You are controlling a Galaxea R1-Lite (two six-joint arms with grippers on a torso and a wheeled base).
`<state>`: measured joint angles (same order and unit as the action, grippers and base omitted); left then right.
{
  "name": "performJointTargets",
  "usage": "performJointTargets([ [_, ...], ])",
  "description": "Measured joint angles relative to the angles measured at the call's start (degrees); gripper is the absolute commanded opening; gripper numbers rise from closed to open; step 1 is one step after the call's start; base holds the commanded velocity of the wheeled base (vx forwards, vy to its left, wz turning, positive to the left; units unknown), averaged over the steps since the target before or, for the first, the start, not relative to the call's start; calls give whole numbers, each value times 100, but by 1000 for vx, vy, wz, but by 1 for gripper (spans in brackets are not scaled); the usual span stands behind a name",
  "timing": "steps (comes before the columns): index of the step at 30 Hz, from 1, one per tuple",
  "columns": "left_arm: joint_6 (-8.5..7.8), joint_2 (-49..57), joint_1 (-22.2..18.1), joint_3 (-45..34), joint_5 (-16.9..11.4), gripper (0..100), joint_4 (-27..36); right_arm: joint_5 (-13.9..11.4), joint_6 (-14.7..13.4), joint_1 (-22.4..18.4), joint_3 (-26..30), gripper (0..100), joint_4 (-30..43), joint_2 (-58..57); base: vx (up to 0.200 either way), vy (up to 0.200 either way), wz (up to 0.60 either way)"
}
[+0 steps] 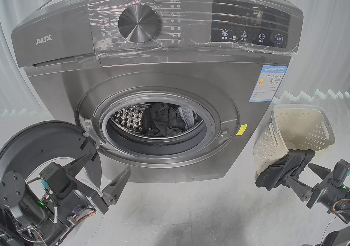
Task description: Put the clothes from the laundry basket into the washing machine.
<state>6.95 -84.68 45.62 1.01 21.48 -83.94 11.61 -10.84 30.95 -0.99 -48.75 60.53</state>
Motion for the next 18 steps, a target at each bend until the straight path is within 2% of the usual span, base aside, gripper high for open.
performJointTargets([
  [7, -93, 1108, -139, -2, -24, 100, 1334, -20, 118, -271, 0, 100, 1153, -1384, -200, 0, 0],
  [13, -127, 2253, -227, -2, -35, 100, 2655, -135, 624, -1067, 0, 100, 1857, -2286, -200, 0, 0],
  [18, -138, 3162, -502, -2, -24, 100, 3666, -360, 931, -1718, -2, 100, 2355, -3043, 0, 0, 0],
])
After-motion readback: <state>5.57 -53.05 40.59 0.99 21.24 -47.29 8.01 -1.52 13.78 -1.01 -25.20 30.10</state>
